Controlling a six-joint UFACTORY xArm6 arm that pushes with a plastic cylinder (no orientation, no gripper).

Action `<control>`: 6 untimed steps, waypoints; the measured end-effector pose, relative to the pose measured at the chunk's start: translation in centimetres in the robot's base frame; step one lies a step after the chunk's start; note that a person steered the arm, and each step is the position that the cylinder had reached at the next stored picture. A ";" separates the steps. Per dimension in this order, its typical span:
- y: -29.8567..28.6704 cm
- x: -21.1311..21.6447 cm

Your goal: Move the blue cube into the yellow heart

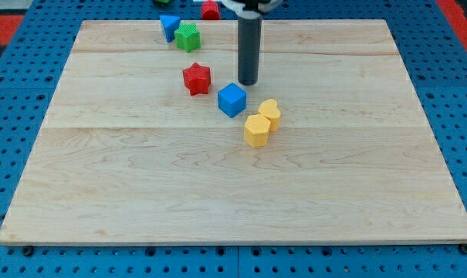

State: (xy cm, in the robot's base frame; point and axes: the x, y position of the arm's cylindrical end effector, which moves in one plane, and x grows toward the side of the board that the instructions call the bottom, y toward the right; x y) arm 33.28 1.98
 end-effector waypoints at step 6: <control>-4.5 -0.2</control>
